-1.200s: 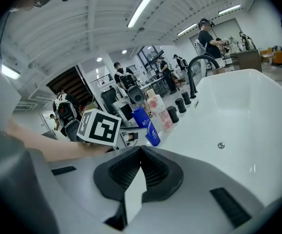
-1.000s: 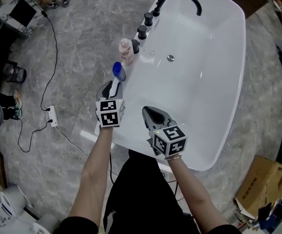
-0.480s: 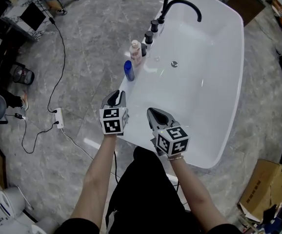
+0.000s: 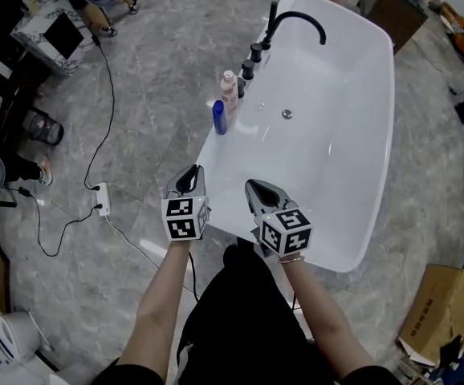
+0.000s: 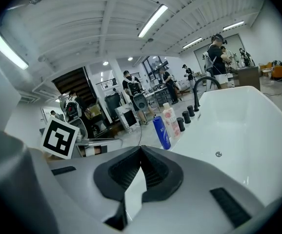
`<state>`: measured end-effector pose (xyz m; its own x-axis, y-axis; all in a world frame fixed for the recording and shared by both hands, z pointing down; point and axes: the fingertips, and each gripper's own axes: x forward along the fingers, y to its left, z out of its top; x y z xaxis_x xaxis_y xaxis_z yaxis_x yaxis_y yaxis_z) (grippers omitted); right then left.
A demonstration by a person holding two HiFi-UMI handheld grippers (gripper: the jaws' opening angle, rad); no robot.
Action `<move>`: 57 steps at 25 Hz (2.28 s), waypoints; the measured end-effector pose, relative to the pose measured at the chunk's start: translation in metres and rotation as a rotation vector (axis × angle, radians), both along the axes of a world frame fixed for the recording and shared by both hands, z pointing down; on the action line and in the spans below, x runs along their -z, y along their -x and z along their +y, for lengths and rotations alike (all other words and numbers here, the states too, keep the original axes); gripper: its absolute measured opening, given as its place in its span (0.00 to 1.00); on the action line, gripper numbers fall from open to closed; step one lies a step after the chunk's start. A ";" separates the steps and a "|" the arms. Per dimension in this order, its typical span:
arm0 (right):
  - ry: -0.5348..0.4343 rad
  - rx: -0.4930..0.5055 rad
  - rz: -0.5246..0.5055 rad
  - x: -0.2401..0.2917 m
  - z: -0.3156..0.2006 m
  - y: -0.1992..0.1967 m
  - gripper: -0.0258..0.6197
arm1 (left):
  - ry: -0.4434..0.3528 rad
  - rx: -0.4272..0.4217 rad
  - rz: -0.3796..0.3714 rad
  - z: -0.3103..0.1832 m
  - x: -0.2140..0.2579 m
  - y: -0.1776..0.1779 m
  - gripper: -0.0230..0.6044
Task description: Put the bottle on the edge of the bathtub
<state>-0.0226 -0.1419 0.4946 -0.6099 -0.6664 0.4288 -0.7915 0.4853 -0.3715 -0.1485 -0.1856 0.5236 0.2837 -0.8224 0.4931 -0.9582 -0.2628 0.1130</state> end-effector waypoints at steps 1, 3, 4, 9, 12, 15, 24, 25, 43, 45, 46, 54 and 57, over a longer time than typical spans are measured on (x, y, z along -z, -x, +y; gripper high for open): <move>-0.003 0.000 0.001 0.002 0.003 0.000 0.04 | -0.004 -0.001 0.004 0.006 0.004 0.001 0.09; -0.008 0.000 0.002 0.005 0.008 0.001 0.05 | -0.013 -0.003 0.010 0.016 0.012 0.002 0.09; -0.011 0.001 0.001 0.007 0.010 0.002 0.05 | -0.017 -0.004 0.011 0.021 0.016 0.003 0.08; -0.031 0.011 0.011 0.014 0.022 0.005 0.05 | -0.044 -0.007 0.008 0.042 0.033 0.011 0.07; -0.047 0.010 0.019 0.020 0.029 0.003 0.04 | -0.054 -0.006 0.019 0.054 0.043 0.014 0.05; -0.061 0.012 0.023 0.024 0.037 0.003 0.05 | -0.069 -0.011 0.017 0.067 0.051 0.016 0.05; -0.078 0.024 0.034 0.029 0.059 0.008 0.04 | -0.096 -0.021 0.031 0.097 0.067 0.022 0.05; -0.084 0.024 0.033 0.030 0.060 0.008 0.04 | -0.097 -0.021 0.030 0.099 0.068 0.022 0.05; -0.087 -0.012 -0.001 0.037 0.078 -0.007 0.04 | -0.128 -0.010 0.028 0.126 0.084 0.026 0.05; -0.092 -0.016 -0.007 0.039 0.077 -0.009 0.04 | -0.133 -0.008 0.028 0.126 0.086 0.026 0.05; -0.095 -0.018 -0.011 0.041 0.076 -0.009 0.04 | -0.136 -0.007 0.029 0.125 0.087 0.026 0.05; -0.110 -0.018 -0.013 0.049 0.070 -0.016 0.04 | -0.140 0.007 0.046 0.123 0.090 0.028 0.05; -0.114 -0.015 -0.012 0.049 0.068 -0.014 0.04 | -0.142 0.005 0.048 0.121 0.089 0.029 0.05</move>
<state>-0.0082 -0.0742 0.4452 -0.6041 -0.7196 0.3422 -0.7948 0.5133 -0.3238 -0.1778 -0.0650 0.4343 0.2997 -0.8844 0.3579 -0.9540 -0.2744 0.1209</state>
